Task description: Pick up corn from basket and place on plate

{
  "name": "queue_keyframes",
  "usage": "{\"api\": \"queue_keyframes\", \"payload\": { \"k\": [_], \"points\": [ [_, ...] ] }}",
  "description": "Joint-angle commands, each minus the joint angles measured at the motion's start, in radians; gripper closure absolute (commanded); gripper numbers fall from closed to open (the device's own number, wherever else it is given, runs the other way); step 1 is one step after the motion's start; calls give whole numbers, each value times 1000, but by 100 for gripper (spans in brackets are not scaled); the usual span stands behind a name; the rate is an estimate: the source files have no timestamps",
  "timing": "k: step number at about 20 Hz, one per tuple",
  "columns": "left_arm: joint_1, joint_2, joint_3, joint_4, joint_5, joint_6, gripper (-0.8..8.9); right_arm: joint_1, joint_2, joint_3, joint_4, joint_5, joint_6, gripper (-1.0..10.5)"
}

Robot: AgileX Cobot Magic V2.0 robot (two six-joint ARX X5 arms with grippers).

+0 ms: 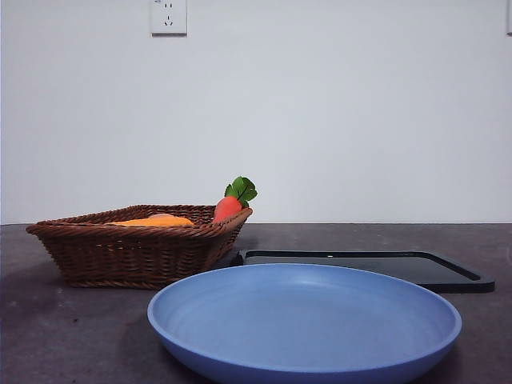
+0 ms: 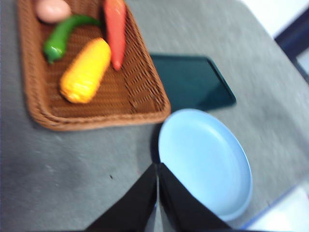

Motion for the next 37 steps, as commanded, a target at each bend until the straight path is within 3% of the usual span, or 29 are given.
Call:
{"api": "queue_keyframes", "payload": {
  "k": [1, 8, 12, 14, 20, 37],
  "points": [
    [-27, 20, 17, -10, 6, 43, 806, 37, 32, 19, -22, 5, -63, 944],
    [-51, 36, 17, -13, 6, 53, 782, 93, 63, 19, -34, 5, -64, 940],
    [-51, 36, 17, -13, 6, 47, 512, 93, 65, 19, -20, 9, -37, 686],
    [-51, 36, 17, -13, 6, 40, 459, 93, 82, 19, -12, 31, -11, 660],
    [-51, 36, 17, -12, 6, 38, 460, 99, 229, 20, 29, 29, 23, 660],
    [-51, 36, 17, -11, 6, 35, 462, 258, 872, 21, 355, 37, 43, 687]
  ]
}}
